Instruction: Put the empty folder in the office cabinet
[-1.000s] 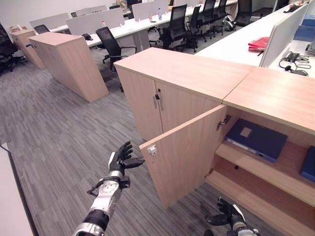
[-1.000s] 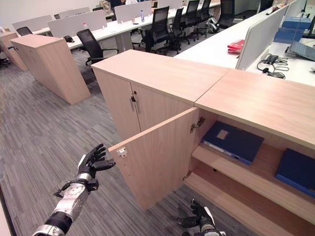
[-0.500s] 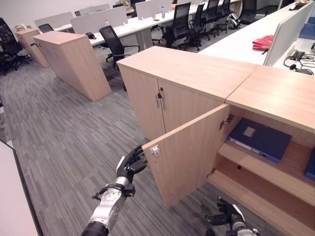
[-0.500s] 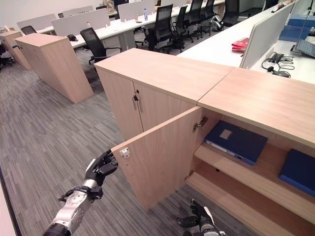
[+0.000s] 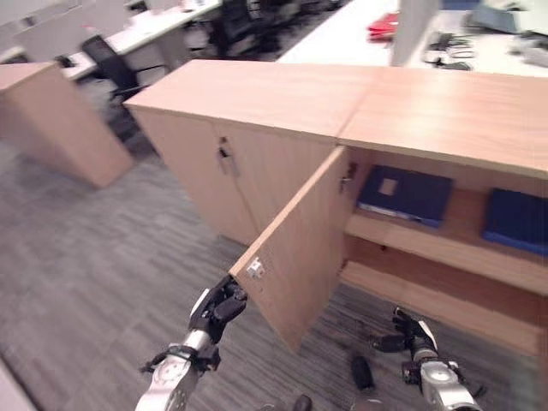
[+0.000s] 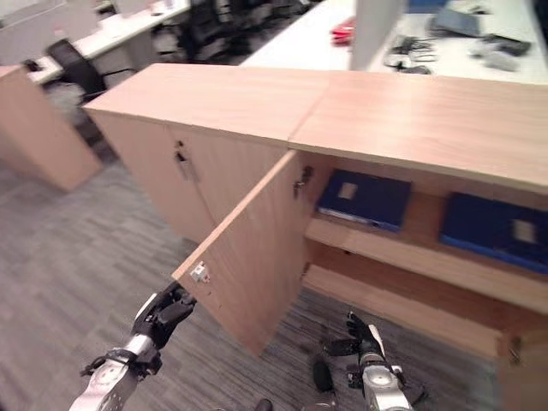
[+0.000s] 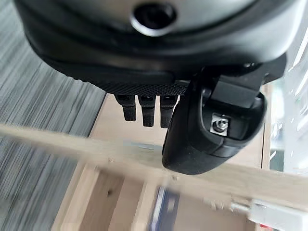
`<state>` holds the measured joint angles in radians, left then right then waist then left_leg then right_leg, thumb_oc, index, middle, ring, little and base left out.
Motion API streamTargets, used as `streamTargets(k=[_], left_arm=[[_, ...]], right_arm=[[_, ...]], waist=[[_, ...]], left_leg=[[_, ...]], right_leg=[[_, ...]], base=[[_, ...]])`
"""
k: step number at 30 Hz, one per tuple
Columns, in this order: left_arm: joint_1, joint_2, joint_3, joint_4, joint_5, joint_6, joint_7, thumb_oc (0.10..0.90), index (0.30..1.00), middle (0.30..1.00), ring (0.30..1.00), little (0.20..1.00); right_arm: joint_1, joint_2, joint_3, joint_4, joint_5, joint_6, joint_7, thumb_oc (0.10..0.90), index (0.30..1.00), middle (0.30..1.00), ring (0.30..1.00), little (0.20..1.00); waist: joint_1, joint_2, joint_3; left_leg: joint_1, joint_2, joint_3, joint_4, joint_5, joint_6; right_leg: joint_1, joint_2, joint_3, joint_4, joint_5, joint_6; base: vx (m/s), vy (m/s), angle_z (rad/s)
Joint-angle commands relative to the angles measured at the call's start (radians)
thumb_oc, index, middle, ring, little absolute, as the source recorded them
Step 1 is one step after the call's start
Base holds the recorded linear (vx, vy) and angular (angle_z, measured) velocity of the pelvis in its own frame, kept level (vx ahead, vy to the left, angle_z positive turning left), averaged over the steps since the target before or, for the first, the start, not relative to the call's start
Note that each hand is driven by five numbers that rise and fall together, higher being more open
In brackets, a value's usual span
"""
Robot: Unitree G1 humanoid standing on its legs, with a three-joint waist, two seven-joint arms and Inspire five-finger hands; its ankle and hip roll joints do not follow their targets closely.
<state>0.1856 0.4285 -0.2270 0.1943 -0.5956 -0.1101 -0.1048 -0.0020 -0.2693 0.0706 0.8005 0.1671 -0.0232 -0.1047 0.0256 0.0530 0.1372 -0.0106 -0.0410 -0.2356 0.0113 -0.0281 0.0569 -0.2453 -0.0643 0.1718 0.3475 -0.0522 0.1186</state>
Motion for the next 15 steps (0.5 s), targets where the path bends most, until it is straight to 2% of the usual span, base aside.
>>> streamTargets(k=[1,3,4,5,6,7,8,9,10,11,15], left_arm=[[-0.145,-0.077,-0.011,-0.159,-0.026,-0.082,-0.092,0.800,0.900,0.900,0.900,0.900],[-0.136,-0.085,0.008,-0.157,-0.042,-0.081,-0.085,0.800,0.900,0.900,0.900,0.900],[-0.138,-0.087,0.018,-0.158,-0.042,-0.080,-0.076,0.800,0.900,0.900,0.900,0.900],[-0.138,-0.091,0.025,-0.158,-0.044,-0.080,-0.070,0.800,0.900,0.900,0.900,0.900],[-0.133,-0.092,0.033,-0.162,-0.043,-0.079,-0.067,0.800,0.900,0.900,0.900,0.900],[-0.117,-0.092,0.050,-0.167,-0.047,-0.074,-0.068,0.800,0.900,0.900,0.900,0.900],[-0.092,-0.100,0.064,-0.170,-0.050,-0.069,-0.068,0.800,0.900,0.900,0.900,0.900],[-0.078,-0.100,0.078,-0.177,-0.053,-0.066,-0.068,0.800,0.900,0.900,0.900,0.900],[-0.062,-0.102,0.094,-0.184,-0.062,-0.065,-0.069,0.800,0.900,0.900,0.900,0.900],[-0.048,-0.104,0.104,-0.188,-0.064,-0.061,-0.074,0.800,0.900,0.900,0.900,0.900],[-0.045,-0.125,0.111,-0.189,-0.071,-0.068,-0.064,0.800,0.900,0.900,0.900,0.900]], right_arm=[[-0.019,-0.025,0.038,-0.101,0.023,-0.062,0.000,0.800,0.900,0.900,0.900,0.900],[-0.008,-0.003,0.037,-0.120,0.029,-0.062,0.005,0.800,0.900,0.900,0.900,0.900],[-0.016,0.004,0.038,-0.122,0.023,-0.061,0.005,0.800,0.900,0.900,0.900,0.900],[-0.021,0.012,0.037,-0.123,0.016,-0.058,0.000,0.800,0.900,0.900,0.900,0.900],[-0.021,0.019,0.039,-0.125,0.008,-0.057,-0.002,0.800,0.900,0.900,0.900,0.900],[-0.018,0.022,0.039,-0.122,0.001,-0.059,-0.001,0.800,0.900,0.900,0.900,0.900],[-0.015,0.029,0.044,-0.115,-0.005,-0.056,0.002,0.800,0.900,0.900,0.900,0.900],[-0.018,0.035,0.052,-0.107,-0.008,-0.055,0.004,0.800,0.900,0.900,0.900,0.900],[-0.020,0.041,0.053,-0.104,-0.011,-0.055,0.005,0.800,0.900,0.900,0.900,0.900],[-0.016,0.047,0.054,-0.102,-0.011,-0.052,0.008,0.800,0.900,0.900,0.900,0.900],[0.000,0.051,0.051,-0.115,-0.008,-0.047,0.008,0.800,0.900,0.900,0.900,0.900]], waist=[[-0.058,0.007,-0.046],[-0.059,-0.001,-0.044],[-0.054,-0.001,-0.036],[-0.047,0.002,-0.026],[-0.035,0.007,-0.020],[-0.010,0.012,-0.016],[0.003,0.008,-0.021],[0.017,0.005,-0.025],[0.026,0.002,-0.031],[0.031,-0.005,-0.034],[0.021,-0.010,-0.054]], left_leg=[[0.070,0.039,0.028,-0.053,-0.022,-0.109],[0.093,0.043,0.058,-0.075,-0.022,-0.098],[0.100,0.047,0.081,-0.077,-0.026,-0.094],[0.101,0.052,0.100,-0.077,-0.029,-0.093],[0.099,0.061,0.127,-0.073,-0.033,-0.095],[0.098,0.075,0.171,-0.067,-0.037,-0.102],[0.090,0.078,0.203,-0.063,-0.031,-0.100],[0.090,0.082,0.238,-0.064,-0.028,-0.099],[0.089,0.085,0.269,-0.068,-0.022,-0.098],[0.096,0.082,0.287,-0.076,-0.020,-0.097],[0.094,0.086,0.312,-0.082,-0.015,-0.111]], right_leg=[[0.231,-0.054,0.000,-0.334,0.051,0.056],[0.207,-0.053,-0.015,-0.286,0.050,0.068],[0.176,-0.061,-0.058,-0.243,0.054,0.076],[0.154,-0.081,-0.138,-0.211,0.054,0.080],[0.145,-0.118,-0.251,-0.199,0.048,0.081],[0.159,-0.171,-0.404,-0.184,0.033,0.066],[0.169,-0.209,-0.510,-0.178,0.040,0.050],[0.178,-0.235,-0.577,-0.164,0.046,0.046],[0.190,-0.250,-0.611,-0.157,0.050,0.047],[0.202,-0.254,-0.601,-0.167,0.057,0.055],[0.234,-0.256,-0.511,-0.240,0.081,0.079]], base=[[0.01,0.077,-0.62],[0.00,0.041,-0.97],[-0.05,-0.005,-0.99],[-0.11,-0.024,-0.83],[-0.16,-0.050,-0.68],[-0.17,-0.047,-1.20],[-0.14,-0.043,-1.61],[-0.08,-0.054,-1.60],[-0.04,-0.069,-1.13],[-0.01,-0.100,-1.01],[0.02,-0.123,-0.65]])
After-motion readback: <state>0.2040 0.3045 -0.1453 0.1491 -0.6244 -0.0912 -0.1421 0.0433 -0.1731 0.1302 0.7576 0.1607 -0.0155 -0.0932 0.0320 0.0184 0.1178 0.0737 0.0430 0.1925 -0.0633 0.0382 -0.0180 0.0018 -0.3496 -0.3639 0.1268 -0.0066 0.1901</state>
